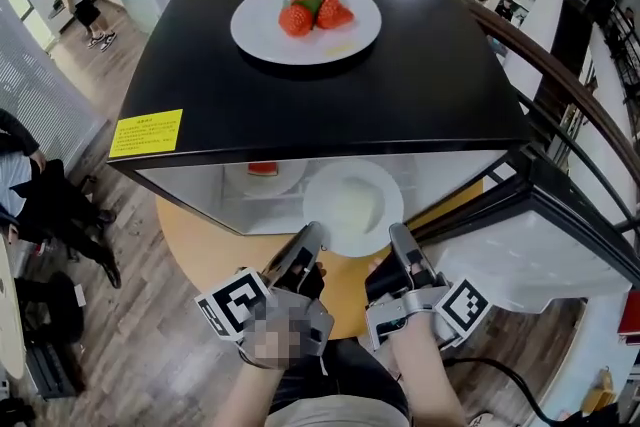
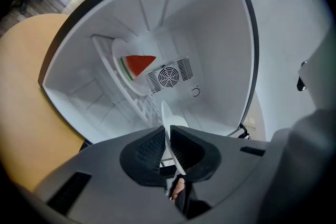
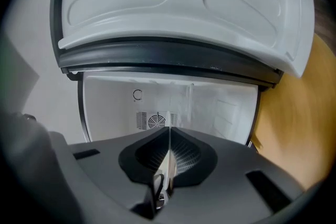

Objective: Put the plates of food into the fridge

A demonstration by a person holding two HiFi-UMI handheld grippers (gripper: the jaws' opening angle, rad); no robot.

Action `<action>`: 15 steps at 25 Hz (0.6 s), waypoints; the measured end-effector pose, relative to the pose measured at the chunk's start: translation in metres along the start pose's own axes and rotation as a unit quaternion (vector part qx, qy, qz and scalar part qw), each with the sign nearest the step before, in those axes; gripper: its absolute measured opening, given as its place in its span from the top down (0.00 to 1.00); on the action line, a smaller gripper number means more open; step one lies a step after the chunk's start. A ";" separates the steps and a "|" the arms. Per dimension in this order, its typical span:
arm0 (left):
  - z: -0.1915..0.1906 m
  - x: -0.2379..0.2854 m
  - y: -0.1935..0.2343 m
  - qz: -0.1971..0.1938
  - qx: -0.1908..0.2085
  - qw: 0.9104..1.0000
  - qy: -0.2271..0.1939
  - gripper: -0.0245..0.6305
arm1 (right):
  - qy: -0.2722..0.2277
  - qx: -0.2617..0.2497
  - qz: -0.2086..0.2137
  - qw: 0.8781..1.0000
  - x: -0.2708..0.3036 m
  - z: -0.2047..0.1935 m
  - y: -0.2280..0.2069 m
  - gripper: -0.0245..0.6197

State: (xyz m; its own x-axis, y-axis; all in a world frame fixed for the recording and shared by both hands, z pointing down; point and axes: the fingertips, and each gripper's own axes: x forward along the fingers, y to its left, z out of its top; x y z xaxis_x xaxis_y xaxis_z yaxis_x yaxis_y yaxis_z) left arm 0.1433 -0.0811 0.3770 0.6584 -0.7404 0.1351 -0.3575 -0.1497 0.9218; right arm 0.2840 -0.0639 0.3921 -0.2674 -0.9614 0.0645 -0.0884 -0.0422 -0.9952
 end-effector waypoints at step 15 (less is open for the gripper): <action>0.016 0.044 0.018 0.030 0.012 0.999 0.005 0.91 | -0.079 0.034 0.004 0.996 0.035 0.022 -0.012 0.93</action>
State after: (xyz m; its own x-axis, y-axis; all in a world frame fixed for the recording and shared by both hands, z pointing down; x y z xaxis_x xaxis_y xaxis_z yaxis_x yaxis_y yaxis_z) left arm 0.1556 -0.1273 0.3936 0.6415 -0.7423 0.1933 -0.4125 -0.1214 0.9028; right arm 0.2971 -0.1028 0.4042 -0.1126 -0.9924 0.0501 -0.0193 -0.0482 -0.9987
